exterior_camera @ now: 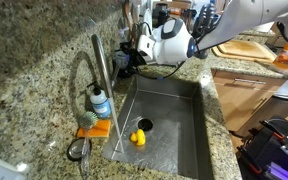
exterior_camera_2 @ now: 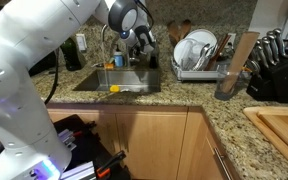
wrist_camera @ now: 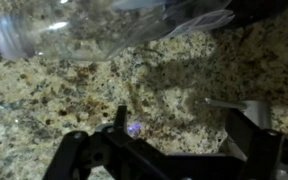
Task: Close the faucet
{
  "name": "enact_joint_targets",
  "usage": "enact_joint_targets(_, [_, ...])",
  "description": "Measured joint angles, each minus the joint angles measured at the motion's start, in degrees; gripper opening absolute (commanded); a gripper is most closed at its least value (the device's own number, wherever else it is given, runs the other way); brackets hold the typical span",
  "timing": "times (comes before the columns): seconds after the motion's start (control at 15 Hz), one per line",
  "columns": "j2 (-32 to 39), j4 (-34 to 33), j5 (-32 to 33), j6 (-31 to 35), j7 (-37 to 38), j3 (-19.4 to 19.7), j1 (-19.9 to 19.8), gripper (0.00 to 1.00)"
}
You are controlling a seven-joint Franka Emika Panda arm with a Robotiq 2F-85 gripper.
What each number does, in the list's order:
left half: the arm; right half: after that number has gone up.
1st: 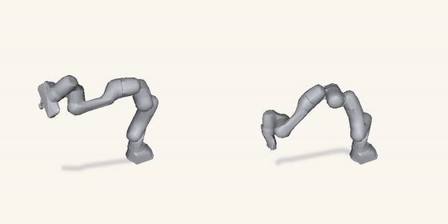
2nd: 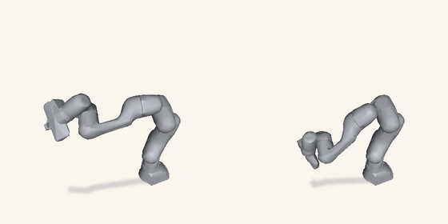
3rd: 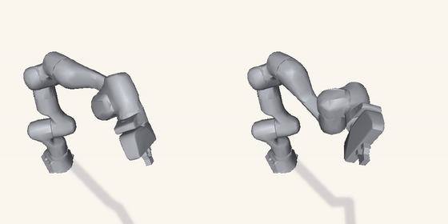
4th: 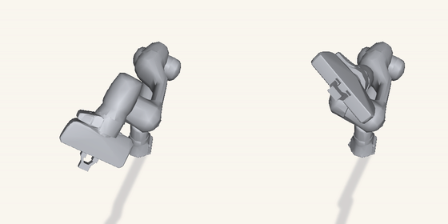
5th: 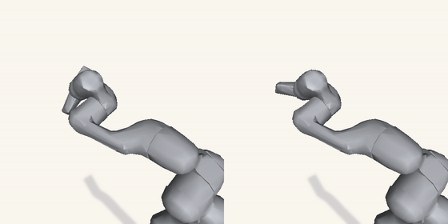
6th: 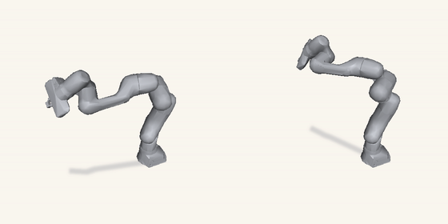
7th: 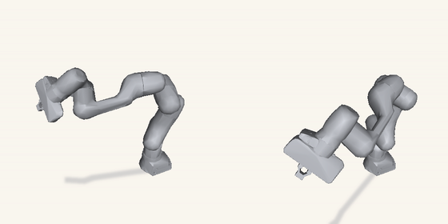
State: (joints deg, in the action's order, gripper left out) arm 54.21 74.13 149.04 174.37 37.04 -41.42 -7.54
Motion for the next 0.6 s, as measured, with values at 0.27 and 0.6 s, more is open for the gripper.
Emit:
enact_joint_targets(0.27, [-0.7, 1.0, -4.4, -0.1, -2.2, 3.1, 1.6, 1.00])
enact_joint_targets(0.6, [-6.0, 6.4, -14.0, -0.1, -6.6, 11.8, 5.6, 1.00])
